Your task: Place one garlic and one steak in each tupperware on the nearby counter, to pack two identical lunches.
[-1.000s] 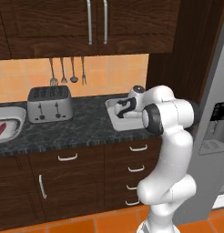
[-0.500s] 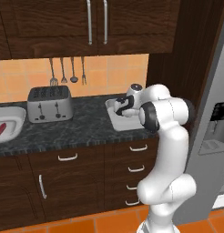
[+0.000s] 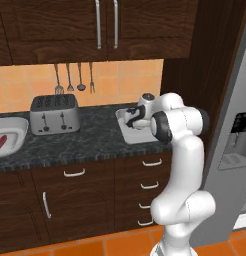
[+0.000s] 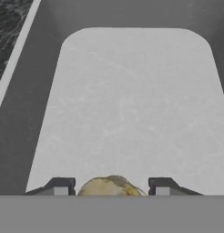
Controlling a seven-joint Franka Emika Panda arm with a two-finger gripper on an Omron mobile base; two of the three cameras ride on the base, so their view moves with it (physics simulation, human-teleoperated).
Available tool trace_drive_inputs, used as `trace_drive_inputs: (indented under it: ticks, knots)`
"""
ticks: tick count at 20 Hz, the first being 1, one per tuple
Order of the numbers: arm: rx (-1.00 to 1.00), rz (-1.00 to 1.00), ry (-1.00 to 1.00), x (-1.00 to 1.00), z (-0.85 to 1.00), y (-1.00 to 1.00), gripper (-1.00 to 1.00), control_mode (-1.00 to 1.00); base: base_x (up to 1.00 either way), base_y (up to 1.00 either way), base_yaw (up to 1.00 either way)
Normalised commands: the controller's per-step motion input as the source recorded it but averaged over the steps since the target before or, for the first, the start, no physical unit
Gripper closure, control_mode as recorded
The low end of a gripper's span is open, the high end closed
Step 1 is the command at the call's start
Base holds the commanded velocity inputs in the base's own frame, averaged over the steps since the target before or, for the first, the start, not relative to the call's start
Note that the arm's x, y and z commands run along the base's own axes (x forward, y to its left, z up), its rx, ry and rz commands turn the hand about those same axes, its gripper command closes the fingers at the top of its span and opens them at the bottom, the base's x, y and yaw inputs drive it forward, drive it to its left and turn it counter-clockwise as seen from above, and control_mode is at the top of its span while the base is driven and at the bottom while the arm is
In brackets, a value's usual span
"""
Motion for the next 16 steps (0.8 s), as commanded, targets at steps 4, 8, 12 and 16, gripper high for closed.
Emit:
trace_drive_inputs:
  ticks: [4,8,12,16]
  knots:
    - [0.0,0.0,0.0,0.04,-0.12,0.0,-1.0,-1.0,0.0,0.0,0.0]
    - [0.0,0.0,0.0,0.1,-0.03,0.0,-1.0,-1.0,0.0,0.0,0.0]
    - [0.0,0.0,0.0,-0.03,0.18,0.0,-1.0,-1.0,0.0,0.0,0.0]
    - [0.0,0.0,-0.1,-0.22,0.73,0.0,-1.0,-1.0,0.0,0.0,0.0]
